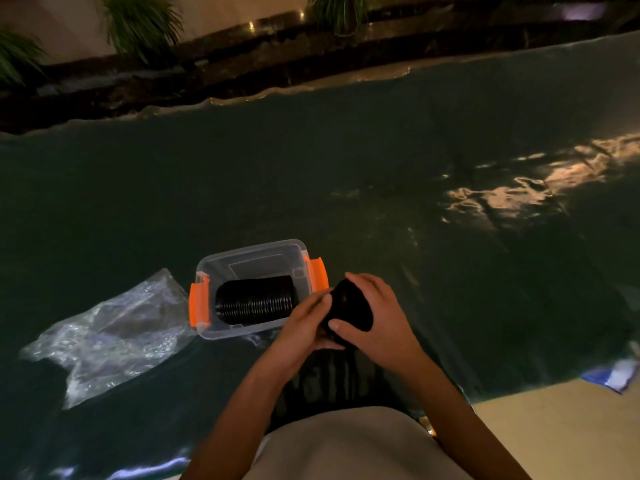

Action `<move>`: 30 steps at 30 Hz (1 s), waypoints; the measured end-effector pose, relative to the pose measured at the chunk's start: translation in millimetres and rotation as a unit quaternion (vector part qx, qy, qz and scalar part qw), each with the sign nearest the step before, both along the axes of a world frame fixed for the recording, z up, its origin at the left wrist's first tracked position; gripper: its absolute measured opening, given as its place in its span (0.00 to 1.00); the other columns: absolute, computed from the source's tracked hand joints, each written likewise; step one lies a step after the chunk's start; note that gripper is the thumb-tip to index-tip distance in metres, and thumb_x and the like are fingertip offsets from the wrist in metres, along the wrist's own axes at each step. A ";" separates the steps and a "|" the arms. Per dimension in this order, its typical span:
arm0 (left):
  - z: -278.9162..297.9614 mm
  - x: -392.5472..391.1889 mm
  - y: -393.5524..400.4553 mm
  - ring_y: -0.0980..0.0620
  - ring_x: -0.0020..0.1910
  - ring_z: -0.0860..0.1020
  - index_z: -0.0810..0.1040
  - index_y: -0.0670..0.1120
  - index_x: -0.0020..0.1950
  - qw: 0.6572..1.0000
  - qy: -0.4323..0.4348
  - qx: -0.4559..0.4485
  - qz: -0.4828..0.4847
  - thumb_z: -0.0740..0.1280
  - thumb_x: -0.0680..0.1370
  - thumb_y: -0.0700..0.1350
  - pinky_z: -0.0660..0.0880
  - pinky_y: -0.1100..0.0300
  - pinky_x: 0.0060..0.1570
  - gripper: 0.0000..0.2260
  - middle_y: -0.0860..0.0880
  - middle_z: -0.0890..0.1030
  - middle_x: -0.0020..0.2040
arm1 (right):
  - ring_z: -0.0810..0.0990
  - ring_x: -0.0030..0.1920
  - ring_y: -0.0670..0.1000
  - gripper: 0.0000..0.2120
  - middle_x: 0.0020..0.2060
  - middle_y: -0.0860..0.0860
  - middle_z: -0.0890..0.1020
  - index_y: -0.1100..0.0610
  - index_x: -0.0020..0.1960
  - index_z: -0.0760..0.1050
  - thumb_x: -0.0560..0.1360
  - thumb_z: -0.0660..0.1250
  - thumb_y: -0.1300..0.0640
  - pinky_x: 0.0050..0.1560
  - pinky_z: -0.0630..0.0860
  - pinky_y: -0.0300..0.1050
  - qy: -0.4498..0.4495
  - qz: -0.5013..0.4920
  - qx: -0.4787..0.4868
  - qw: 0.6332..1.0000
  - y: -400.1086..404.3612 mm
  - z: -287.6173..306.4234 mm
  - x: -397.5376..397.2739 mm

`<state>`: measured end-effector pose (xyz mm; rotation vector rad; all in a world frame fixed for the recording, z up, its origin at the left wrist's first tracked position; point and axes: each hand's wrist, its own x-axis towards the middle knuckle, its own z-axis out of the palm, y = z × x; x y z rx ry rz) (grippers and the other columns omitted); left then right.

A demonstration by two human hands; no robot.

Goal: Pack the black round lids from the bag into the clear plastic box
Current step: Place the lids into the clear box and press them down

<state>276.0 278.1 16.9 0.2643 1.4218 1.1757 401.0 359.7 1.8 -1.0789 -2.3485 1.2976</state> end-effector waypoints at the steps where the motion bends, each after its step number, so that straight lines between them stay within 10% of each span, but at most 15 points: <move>1: -0.2 0.4 0.0 0.48 0.51 0.80 0.72 0.46 0.64 0.999 0.033 0.008 0.002 0.56 0.81 0.46 0.81 0.57 0.38 0.14 0.41 0.77 0.59 | 0.64 0.67 0.48 0.37 0.68 0.49 0.67 0.48 0.71 0.62 0.66 0.68 0.38 0.65 0.62 0.41 -0.004 0.002 0.004 1.000 -0.2 -0.4 -0.3; 7: -3.9 2.2 4.0 0.59 0.46 0.80 0.77 0.54 0.52 0.975 0.214 0.049 0.025 0.56 0.81 0.47 0.77 0.69 0.39 0.10 0.47 0.81 0.50 | 0.64 0.69 0.48 0.40 0.70 0.49 0.64 0.47 0.72 0.58 0.65 0.67 0.34 0.64 0.65 0.43 -0.033 0.040 0.002 0.999 -0.3 -1.5 -5.7; 15: 0.4 -3.8 -6.5 0.53 0.46 0.82 0.80 0.53 0.47 0.982 0.162 0.025 0.098 0.56 0.80 0.51 0.79 0.56 0.44 0.13 0.49 0.83 0.45 | 0.46 0.75 0.47 0.31 0.73 0.45 0.55 0.53 0.67 0.71 0.73 0.54 0.34 0.76 0.48 0.51 0.008 0.042 0.083 0.996 -23.9 -2.7 -26.3; 21: 2.9 -35.9 -30.7 0.49 0.51 0.80 0.80 0.49 0.47 0.983 0.153 -0.031 0.093 0.59 0.80 0.49 0.78 0.52 0.51 0.11 0.43 0.82 0.49 | 0.62 0.71 0.52 0.35 0.72 0.50 0.65 0.52 0.72 0.60 0.70 0.65 0.42 0.69 0.63 0.46 -0.075 0.149 0.136 0.977 -55.3 -7.5 -45.4; 26: 10.6 -71.7 -40.8 0.54 0.37 0.83 0.79 0.53 0.48 0.987 0.147 -0.027 0.063 0.56 0.80 0.53 0.79 0.60 0.31 0.12 0.48 0.83 0.44 | 0.76 0.59 0.53 0.29 0.63 0.52 0.75 0.52 0.68 0.62 0.70 0.68 0.55 0.56 0.74 0.46 -0.020 0.034 0.052 0.998 -63.0 1.3 -75.5; 30: -9.0 -113.2 -33.9 0.48 0.49 0.82 0.75 0.48 0.59 0.977 0.195 -0.029 0.079 0.59 0.80 0.46 0.81 0.55 0.45 0.10 0.43 0.82 0.52 | 0.78 0.54 0.55 0.28 0.60 0.55 0.75 0.55 0.68 0.61 0.71 0.67 0.61 0.47 0.74 0.43 -0.009 -0.048 0.035 0.998 -44.8 6.9 -115.0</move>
